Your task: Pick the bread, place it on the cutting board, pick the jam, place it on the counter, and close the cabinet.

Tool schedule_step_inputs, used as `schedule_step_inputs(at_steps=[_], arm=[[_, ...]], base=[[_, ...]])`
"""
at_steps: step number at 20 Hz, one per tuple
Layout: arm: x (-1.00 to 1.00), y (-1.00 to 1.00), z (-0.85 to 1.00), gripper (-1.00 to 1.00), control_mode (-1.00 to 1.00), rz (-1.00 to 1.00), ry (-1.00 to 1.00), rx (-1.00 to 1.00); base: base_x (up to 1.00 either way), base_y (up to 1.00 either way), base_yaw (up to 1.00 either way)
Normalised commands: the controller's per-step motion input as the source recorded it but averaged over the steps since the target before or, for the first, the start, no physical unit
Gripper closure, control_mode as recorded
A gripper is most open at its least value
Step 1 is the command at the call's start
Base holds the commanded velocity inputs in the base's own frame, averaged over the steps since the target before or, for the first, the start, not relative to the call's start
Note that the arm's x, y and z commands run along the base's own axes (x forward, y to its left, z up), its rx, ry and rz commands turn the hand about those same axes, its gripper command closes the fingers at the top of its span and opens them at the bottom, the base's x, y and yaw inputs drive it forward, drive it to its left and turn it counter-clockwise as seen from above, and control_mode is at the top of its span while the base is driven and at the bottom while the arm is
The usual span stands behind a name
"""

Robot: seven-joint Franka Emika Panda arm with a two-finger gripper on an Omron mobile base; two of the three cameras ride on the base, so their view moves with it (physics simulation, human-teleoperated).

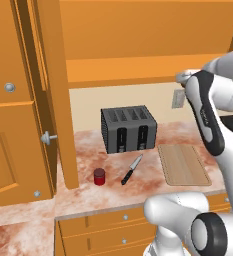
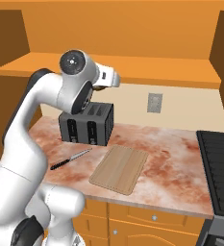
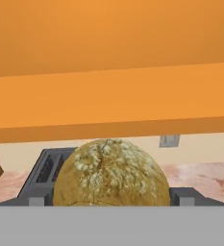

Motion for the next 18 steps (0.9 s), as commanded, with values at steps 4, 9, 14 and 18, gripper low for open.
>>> schedule_step_inputs(at_steps=[4,9,14,18], arm=[[-0.44,-0.06,0.00,1.00,-1.00,0.00,0.05,0.00],[-0.40,-0.04,0.00,1.00,-1.00,0.00,0.07,0.00],[-0.31,-0.04,0.00,1.00,-1.00,0.00,0.08,0.00],[-0.28,-0.02,0.00,1.00,-1.00,0.00,0.09,-0.01]], base=[[0.00,0.00,0.00],[0.00,0.00,0.00],[0.00,0.00,0.00],[0.00,0.00,0.00]])
